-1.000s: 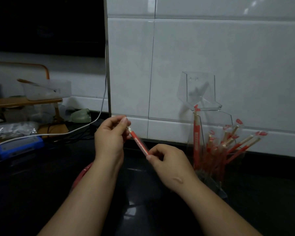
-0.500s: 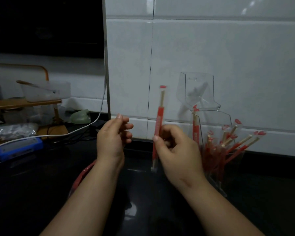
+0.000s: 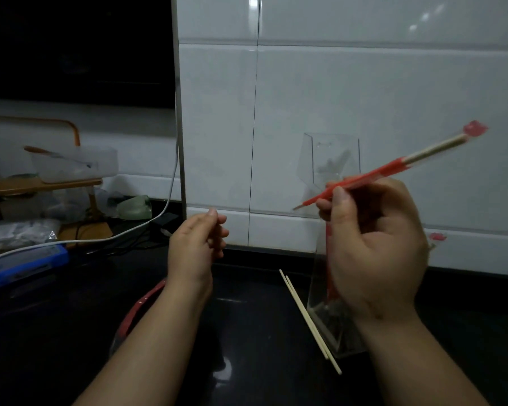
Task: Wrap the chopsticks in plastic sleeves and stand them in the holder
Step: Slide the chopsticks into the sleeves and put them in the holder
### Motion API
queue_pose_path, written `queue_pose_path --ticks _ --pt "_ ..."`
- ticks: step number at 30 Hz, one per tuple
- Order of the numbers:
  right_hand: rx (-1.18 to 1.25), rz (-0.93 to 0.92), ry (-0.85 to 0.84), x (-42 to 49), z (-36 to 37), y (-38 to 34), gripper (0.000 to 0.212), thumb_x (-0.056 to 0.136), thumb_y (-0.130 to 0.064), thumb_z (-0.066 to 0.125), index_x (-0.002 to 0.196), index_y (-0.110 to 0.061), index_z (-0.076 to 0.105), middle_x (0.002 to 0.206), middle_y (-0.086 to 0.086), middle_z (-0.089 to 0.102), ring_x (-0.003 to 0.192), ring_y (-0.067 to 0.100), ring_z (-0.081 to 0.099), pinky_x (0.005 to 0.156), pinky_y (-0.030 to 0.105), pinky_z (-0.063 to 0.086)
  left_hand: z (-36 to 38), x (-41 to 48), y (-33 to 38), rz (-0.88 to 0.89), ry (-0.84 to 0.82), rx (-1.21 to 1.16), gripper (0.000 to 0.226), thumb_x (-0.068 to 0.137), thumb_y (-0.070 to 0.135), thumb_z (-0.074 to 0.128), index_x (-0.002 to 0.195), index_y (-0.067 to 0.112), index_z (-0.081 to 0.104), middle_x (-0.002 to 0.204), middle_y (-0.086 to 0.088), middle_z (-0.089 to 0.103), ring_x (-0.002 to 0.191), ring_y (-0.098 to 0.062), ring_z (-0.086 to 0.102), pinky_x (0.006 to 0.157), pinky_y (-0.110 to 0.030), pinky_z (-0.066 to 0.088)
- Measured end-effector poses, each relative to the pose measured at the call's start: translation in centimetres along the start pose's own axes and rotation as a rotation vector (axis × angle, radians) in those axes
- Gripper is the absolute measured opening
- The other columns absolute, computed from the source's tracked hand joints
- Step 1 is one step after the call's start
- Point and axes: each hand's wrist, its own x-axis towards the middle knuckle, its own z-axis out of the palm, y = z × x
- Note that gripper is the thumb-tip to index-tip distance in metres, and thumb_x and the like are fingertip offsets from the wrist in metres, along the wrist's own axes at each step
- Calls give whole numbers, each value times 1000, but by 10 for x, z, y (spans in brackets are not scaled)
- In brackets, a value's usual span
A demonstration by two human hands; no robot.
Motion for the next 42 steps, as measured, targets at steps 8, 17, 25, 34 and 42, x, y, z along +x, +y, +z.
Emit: queue_pose_path --ticks 8,17,25,34,42 --pt "-215 -25 108 24 -22 -1 1 97 -24 59 98 -23 58 86 -15 64 80 -3 65 75 14 51 9 -15 -7 148 -278 306 15 93 13 65 79 17 71 72 1 67 61 -4 57 54 -13 42" --pt "-409 -22 185 29 -29 1 11 97 -27 58 100 -17 62 80 -22 53 61 5 50 57 15 35 10 -18 -16 229 -419 551 12 89 27 72 78 31 72 75 7 69 72 -7 63 65 -23 48" --pt "-630 166 -55 29 -31 11 16 93 -31 61 106 -23 68 95 -6 69 83 22 59 68 30 40 11 -20 -14 228 -378 626 12 87 30 73 76 33 70 74 8 68 69 -4 61 64 -20 47" --pt "-621 -278 -94 14 -18 11 4 86 -10 65 86 -11 69 75 4 67 64 25 52 60 34 35 9 -15 -12 198 -309 617 11 87 22 72 77 27 72 72 11 68 67 -2 60 63 -20 50" --pt "-582 -529 -240 -13 3 3 10 84 -4 65 81 -11 71 73 3 65 71 29 53 66 40 41 3 -7 -12 182 -256 720 22 88 11 66 79 30 70 77 6 69 69 -6 62 62 -23 51"
